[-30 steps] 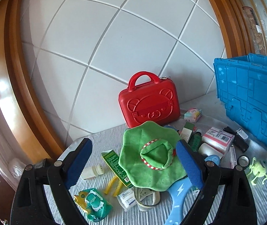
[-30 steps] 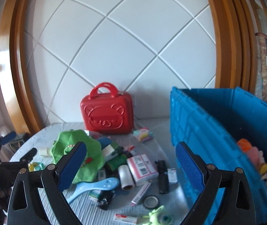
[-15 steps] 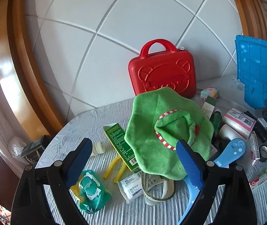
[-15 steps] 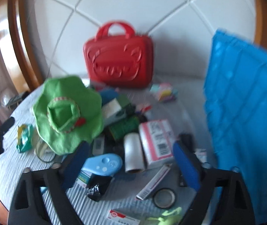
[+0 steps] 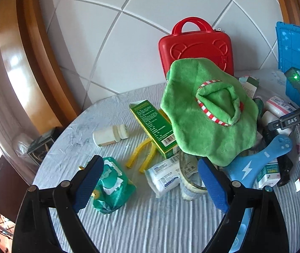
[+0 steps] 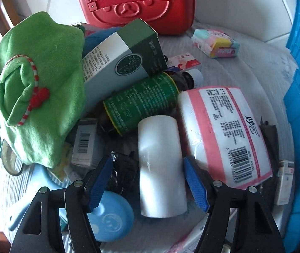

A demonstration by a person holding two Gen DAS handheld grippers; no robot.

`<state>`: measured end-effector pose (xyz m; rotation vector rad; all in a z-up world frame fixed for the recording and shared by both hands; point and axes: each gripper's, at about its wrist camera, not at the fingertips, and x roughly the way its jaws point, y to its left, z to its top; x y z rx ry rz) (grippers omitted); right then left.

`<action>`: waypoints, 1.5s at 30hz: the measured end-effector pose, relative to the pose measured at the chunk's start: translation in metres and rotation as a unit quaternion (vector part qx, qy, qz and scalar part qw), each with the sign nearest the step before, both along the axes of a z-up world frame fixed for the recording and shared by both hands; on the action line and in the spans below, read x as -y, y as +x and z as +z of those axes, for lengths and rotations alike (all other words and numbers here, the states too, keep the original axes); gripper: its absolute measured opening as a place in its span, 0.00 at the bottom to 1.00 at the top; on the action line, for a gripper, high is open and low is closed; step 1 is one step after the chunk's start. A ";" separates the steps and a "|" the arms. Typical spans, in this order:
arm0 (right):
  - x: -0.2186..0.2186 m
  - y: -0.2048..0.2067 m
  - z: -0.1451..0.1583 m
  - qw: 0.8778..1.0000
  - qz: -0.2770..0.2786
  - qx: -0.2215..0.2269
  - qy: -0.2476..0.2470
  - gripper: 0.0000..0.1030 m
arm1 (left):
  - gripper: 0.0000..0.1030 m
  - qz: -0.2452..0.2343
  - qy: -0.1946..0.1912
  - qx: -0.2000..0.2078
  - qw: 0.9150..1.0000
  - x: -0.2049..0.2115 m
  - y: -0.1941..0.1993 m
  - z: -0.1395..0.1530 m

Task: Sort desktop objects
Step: 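Close the left tool on the white bandage pack while the right tool grasps the white paper roll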

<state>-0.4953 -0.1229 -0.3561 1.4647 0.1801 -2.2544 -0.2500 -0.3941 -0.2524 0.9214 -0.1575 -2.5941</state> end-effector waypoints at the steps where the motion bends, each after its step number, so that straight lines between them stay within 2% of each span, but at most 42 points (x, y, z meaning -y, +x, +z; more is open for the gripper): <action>1: 0.001 -0.002 0.000 1.000 0.001 0.006 0.003 0.68 | 0.89 -0.006 0.012 -0.003 1.000 -0.003 -0.001 -0.001; 3: 0.001 -0.007 -0.002 1.000 0.004 0.019 0.004 0.65 | 0.89 -0.027 0.022 -0.006 0.999 -0.015 -0.004 -0.004; 6: 0.002 -0.015 -0.007 0.999 0.006 0.043 0.009 0.65 | 0.89 -0.058 0.006 0.000 0.998 -0.033 -0.007 -0.008; 8: -0.002 -0.024 -0.014 0.997 0.001 0.075 -0.019 0.68 | 0.89 -0.065 -0.006 0.006 0.998 -0.036 -0.007 -0.010; 11: 0.001 -0.026 -0.013 0.998 0.008 0.064 -0.010 0.68 | 0.89 -0.065 0.001 0.016 0.998 -0.025 -0.007 -0.014; 13: 0.005 -0.025 -0.015 0.998 0.011 0.062 -0.009 0.72 | 0.89 -0.068 0.014 0.030 0.997 -0.012 -0.014 -0.020; 15: 0.006 -0.022 -0.013 0.998 0.013 0.060 -0.009 0.74 | 0.89 -0.095 0.036 0.044 0.994 0.006 -0.018 -0.026; 17: 0.005 -0.019 -0.014 0.998 0.016 0.058 -0.009 0.74 | 0.89 -0.124 0.030 0.062 0.990 0.020 -0.021 -0.031; 19: 0.005 -0.017 -0.013 0.998 0.014 0.056 -0.009 0.74 | 0.89 -0.168 0.021 0.098 0.981 0.029 -0.026 -0.038; 22: 0.006 -0.014 -0.013 0.999 0.011 0.052 -0.006 0.74 | 0.89 -0.244 -0.015 0.141 0.959 0.033 -0.028 -0.051; 24: 0.006 -0.011 -0.013 0.999 0.005 0.051 -0.005 0.74 | 0.89 -0.275 -0.025 0.165 0.947 0.037 -0.035 -0.061; 27: 0.007 -0.008 -0.012 0.999 -0.004 0.048 -0.001 0.74 | 0.89 -0.298 -0.005 0.175 0.938 0.046 -0.054 -0.072; 30: 0.011 -0.002 -0.011 0.999 -0.008 0.044 0.008 0.74 | 0.89 -0.325 0.042 0.178 0.928 0.057 -0.072 -0.078; 33: 0.013 0.003 -0.011 0.999 -0.012 0.041 0.012 0.74 | 0.89 -0.358 0.058 0.196 0.911 0.064 -0.081 -0.087; 34: 0.013 0.005 -0.010 0.999 -0.014 0.040 0.013 0.74 | 0.87 -0.367 0.059 0.204 0.906 0.067 -0.082 -0.089; 35: 0.013 0.007 -0.010 0.999 -0.014 0.039 0.014 0.74 | 0.76 -0.378 0.063 0.214 0.898 0.071 -0.082 -0.092; 36: 0.013 0.009 -0.010 0.999 -0.016 0.039 0.014 0.74 | 0.71 -0.386 0.065 0.223 0.893 0.074 -0.082 -0.095; 37: 0.012 0.011 -0.010 0.999 -0.018 0.039 0.014 0.75 | 0.71 -0.388 0.064 0.232 0.890 0.078 -0.083 -0.098; 39: 0.013 0.014 -0.010 0.999 -0.023 0.036 0.014 0.75 | 0.69 -0.385 0.056 0.239 0.890 0.083 -0.087 -0.105; 41: 0.016 0.015 -0.012 0.999 -0.027 0.035 0.015 0.77 | 0.69 -0.390 0.068 0.232 0.889 0.081 -0.096 -0.109; 44: 0.023 0.017 -0.014 0.999 -0.028 0.031 0.029 0.81 | 0.71 -0.400 0.065 0.232 0.884 0.069 -0.106 -0.118; 45: 0.026 0.018 -0.014 0.999 -0.026 0.029 0.035 0.82 | 0.72 -0.402 0.077 0.228 0.883 0.069 -0.110 -0.118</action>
